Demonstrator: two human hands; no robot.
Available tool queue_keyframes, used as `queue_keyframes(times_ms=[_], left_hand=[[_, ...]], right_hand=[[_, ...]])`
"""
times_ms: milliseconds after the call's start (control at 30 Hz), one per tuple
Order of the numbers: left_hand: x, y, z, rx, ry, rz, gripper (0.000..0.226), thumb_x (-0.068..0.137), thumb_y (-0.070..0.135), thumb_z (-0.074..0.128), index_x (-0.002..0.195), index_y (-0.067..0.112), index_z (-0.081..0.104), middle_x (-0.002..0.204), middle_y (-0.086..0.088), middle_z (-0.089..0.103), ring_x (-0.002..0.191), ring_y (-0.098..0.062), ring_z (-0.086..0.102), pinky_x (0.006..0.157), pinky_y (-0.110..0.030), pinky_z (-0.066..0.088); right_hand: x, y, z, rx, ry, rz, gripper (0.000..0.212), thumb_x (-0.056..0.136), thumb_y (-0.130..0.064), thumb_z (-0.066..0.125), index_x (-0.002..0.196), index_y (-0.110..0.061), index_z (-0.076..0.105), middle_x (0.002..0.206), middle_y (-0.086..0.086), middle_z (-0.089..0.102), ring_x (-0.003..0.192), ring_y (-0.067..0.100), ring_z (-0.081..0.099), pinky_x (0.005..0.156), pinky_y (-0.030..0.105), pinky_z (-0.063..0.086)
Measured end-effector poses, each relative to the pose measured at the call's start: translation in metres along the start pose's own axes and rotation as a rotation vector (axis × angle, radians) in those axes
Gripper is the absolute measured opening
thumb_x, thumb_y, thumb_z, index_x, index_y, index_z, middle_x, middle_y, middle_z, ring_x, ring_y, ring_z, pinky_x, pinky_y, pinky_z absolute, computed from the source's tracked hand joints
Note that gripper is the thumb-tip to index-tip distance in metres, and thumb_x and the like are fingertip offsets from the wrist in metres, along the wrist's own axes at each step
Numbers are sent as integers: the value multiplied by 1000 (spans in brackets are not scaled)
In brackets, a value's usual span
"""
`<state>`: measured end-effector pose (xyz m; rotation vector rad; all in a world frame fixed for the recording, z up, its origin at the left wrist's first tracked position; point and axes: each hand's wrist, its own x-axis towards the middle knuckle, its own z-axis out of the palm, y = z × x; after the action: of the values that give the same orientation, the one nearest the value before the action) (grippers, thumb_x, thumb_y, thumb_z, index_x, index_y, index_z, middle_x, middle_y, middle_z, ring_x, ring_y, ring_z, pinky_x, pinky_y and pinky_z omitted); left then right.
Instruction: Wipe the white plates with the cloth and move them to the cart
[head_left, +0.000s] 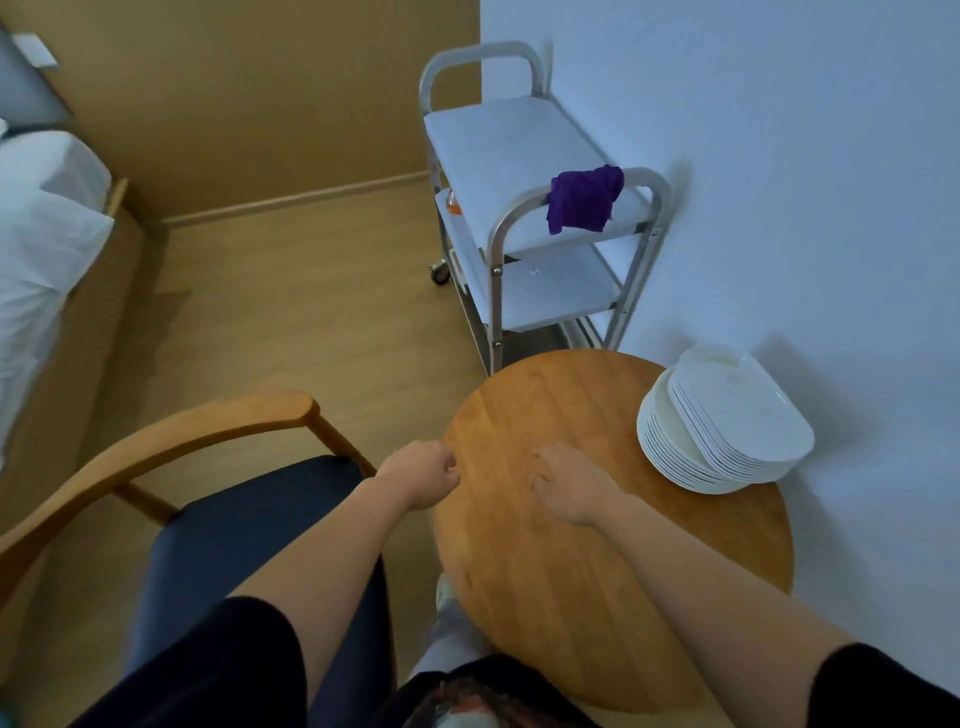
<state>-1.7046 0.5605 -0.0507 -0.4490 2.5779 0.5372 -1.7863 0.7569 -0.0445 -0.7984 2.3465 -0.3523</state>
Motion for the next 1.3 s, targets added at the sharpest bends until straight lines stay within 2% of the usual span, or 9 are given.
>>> queue_keyframes(times_ms=[200,300,433,567,667,867,1000,1133,1300], left_hand=[[59,9,-28,32,-19,83,35,93,31,45,120,14,60,117,-4,64,104,-22,59,89,-36,50],[102,11,-46,38,-34,138,31,92,29,45,113,16,63,113,-4,65,102,-23,59,86,-34,50],[168,13,-78,48,-46,252,18,92,27,44,91,15,58,97,-6,64,90,-23,60,78,-36,49],[229,19,-125,6,11,354,26,92,29,46,108,15,61,104,-4,67,88,-18,61,72,-29,48],[272,28,-152,-64,49,370,34,93,31,47,120,14,57,114,-4,65,99,-21,60,78,-29,46],[341,63,-181,-312,56,315,47,95,35,47,136,12,41,120,-6,58,112,-26,56,87,-34,44],[380,96,-196,-644,40,104,61,94,37,49,146,12,27,139,-9,47,119,-27,53,99,-35,43],[405,116,-203,-768,-30,-39,63,92,48,48,142,12,35,134,-8,50,122,-30,48,104,-41,40],[415,138,-202,-1071,-76,-34,73,84,52,59,141,13,37,132,-8,52,119,-27,50,94,-33,38]], right_hand=[[27,14,-28,78,81,71,40,100,-26,41,136,-8,41,136,11,48,123,26,47,101,34,39],[54,18,-40,121,129,124,42,100,-27,41,138,-10,40,137,10,48,122,25,48,100,32,38],[103,16,-57,188,175,216,42,100,-28,42,138,-10,41,143,9,43,130,23,41,105,30,32],[153,-1,-77,268,219,298,48,101,-30,40,145,-14,33,150,6,36,138,20,32,111,32,26],[183,-12,-89,340,252,347,49,101,-31,39,146,-14,31,152,5,34,139,19,30,111,32,26],[214,-13,-103,476,324,423,48,101,-29,39,146,-12,32,150,5,36,139,16,30,113,31,26],[229,-5,-113,526,334,491,47,101,-27,38,145,-13,32,149,4,37,137,16,32,111,29,27],[242,0,-118,606,370,550,45,100,-30,41,143,-16,36,146,2,41,132,14,39,104,25,31],[248,4,-114,614,357,562,45,101,-30,40,143,-15,35,145,2,41,130,13,40,99,17,29]])
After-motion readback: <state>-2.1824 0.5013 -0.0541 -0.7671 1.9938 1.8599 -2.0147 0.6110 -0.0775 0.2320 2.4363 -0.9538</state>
